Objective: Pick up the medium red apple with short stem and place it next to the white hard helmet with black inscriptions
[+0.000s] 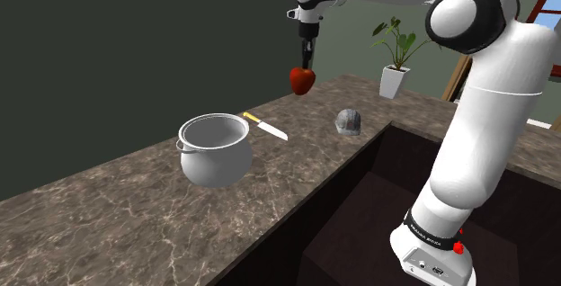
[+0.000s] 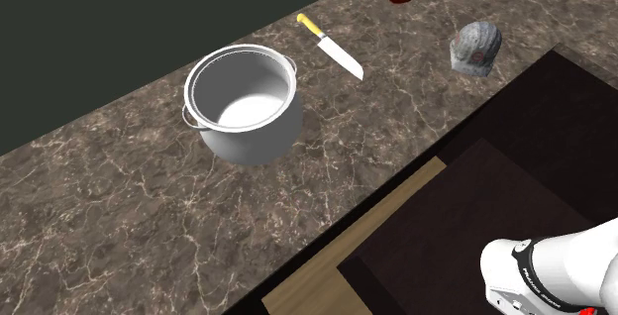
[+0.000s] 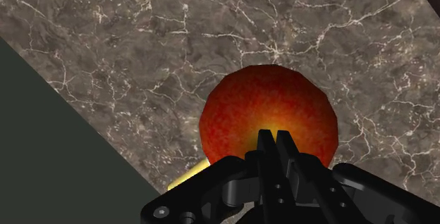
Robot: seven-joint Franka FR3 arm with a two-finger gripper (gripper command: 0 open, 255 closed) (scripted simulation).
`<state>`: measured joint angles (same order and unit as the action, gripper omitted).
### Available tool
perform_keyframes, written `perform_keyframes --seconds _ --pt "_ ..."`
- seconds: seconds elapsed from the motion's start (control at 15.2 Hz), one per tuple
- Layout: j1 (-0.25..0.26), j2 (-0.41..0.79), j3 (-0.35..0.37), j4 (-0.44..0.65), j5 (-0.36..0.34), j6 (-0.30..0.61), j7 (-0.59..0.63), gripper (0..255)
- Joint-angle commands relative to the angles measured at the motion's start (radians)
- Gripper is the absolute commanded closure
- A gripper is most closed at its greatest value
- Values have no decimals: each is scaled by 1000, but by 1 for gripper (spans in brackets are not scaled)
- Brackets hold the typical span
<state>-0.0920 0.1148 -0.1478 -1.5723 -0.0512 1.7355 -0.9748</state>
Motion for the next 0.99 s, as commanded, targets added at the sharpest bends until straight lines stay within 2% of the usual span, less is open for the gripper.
perform_keyframes --seconds 0.0,0.53,0.92 --pt "-28 69 -20 88 16 -16 -50 255" --pt "-148 354 -56 499 85 -139 -189 255" --pt "-139 324 -55 369 79 -40 -185 255"
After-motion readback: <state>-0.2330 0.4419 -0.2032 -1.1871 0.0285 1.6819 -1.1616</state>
